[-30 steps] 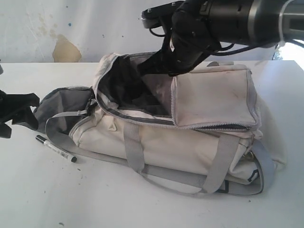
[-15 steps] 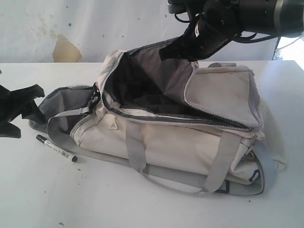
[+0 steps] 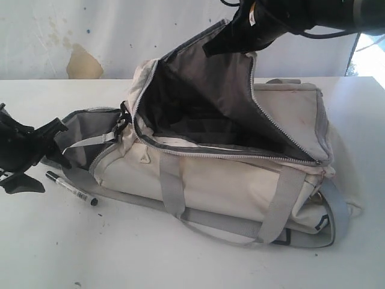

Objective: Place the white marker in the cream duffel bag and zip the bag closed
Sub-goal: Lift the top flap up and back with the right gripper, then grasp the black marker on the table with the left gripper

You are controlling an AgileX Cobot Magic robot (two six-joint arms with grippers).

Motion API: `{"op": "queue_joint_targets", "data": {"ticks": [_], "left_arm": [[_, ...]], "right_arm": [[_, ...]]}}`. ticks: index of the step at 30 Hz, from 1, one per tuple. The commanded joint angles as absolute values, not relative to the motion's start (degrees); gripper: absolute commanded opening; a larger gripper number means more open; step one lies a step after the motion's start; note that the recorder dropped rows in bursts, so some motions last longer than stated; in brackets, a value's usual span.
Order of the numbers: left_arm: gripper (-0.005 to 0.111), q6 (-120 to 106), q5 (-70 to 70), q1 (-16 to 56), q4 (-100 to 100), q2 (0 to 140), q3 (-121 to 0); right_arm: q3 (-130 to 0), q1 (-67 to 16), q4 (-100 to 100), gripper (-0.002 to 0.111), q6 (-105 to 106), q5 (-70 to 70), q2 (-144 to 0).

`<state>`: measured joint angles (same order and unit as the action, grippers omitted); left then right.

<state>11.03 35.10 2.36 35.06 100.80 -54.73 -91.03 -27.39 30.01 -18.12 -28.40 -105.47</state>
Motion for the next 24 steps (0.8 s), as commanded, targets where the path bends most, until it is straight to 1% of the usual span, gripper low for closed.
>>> {"op": "queue_joint_targets", "data": {"ticks": [1,6,12,18,24], "left_arm": [[0.066,14.06,33.99,2.39,35.72,102.73,-54.65],[0.060,14.19,32.53,1.79,35.72,102.72,-54.65],[0.061,11.12,37.60,-2.17,35.87,102.70,-54.65],[0.061,11.98,31.74,-2.71,40.82,103.20,-54.65],[0.060,10.78,31.56,-2.71,43.06,106.71,-54.65]], "right_arm": [[-93.41,-26.70,32.80,0.000,-17.78,-29.23,-104.80],[-94.20,-26.70,33.97,0.000,-17.78,-30.44,-104.80],[-94.20,-26.70,34.32,0.000,-17.78,-30.31,-104.80],[-94.20,-26.70,34.08,0.000,-18.16,-30.84,-104.80],[-94.20,-26.70,34.08,0.000,-18.16,-31.07,-104.80]]}}
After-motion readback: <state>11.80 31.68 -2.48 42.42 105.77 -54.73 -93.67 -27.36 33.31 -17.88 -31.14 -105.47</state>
